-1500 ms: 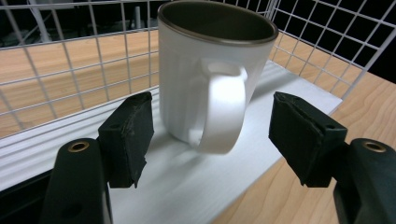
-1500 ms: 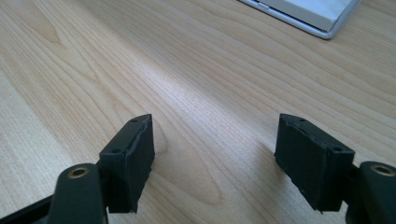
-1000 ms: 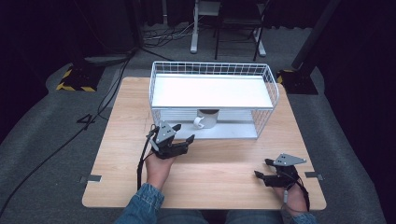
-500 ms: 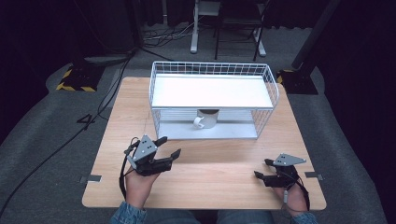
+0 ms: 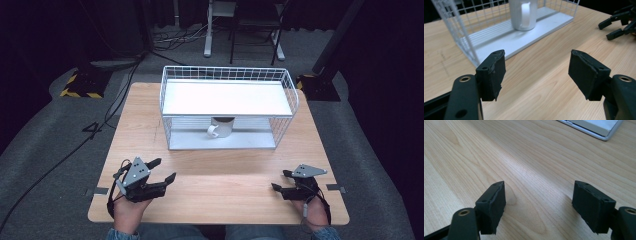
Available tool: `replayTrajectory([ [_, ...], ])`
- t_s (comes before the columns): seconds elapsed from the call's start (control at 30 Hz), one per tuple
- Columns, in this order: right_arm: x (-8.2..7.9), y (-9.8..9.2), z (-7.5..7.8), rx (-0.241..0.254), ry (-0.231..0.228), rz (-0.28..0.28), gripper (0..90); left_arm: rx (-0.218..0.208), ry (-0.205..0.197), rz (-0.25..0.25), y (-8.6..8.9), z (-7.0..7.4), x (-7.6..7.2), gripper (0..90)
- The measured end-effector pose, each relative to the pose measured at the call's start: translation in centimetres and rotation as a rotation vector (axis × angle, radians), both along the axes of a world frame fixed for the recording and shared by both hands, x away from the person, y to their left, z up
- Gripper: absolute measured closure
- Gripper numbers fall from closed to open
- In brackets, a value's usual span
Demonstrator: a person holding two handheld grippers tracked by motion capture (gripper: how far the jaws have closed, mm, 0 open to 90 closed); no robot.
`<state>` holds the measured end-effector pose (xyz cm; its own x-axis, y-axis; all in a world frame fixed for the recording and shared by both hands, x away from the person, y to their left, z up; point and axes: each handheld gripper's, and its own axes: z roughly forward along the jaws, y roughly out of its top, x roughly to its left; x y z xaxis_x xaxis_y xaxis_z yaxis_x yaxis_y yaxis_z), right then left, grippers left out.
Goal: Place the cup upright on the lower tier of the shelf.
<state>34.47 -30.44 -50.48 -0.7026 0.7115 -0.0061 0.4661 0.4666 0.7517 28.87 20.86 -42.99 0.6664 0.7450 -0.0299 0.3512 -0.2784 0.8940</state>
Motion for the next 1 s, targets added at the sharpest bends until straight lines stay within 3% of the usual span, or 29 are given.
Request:
replayTrajectory([
  [0.07,0.0,0.0,0.0,0.000,0.000,0.000,27.0,0.023,-0.001,0.018,0.8,-0.4,-0.1,28.6],
  [0.17,0.0,0.0,0.0,0.000,0.000,0.000,27.0,0.020,0.017,0.035,1.7,-1.0,-0.2,25.5],
  [0.33,0.0,0.0,0.0,0.000,0.000,0.000,27.0,0.021,0.072,0.076,2.8,-2.4,-0.1,22.2],
  [0.63,0.0,0.0,0.0,0.000,-0.001,0.000,27.0,0.108,0.180,0.106,4.0,-4.8,0.6,22.5],
  [1.0,-0.1,0.0,0.0,-0.003,-0.003,0.004,26.9,0.181,0.269,0.137,4.9,-6.7,1.4,22.5],
])
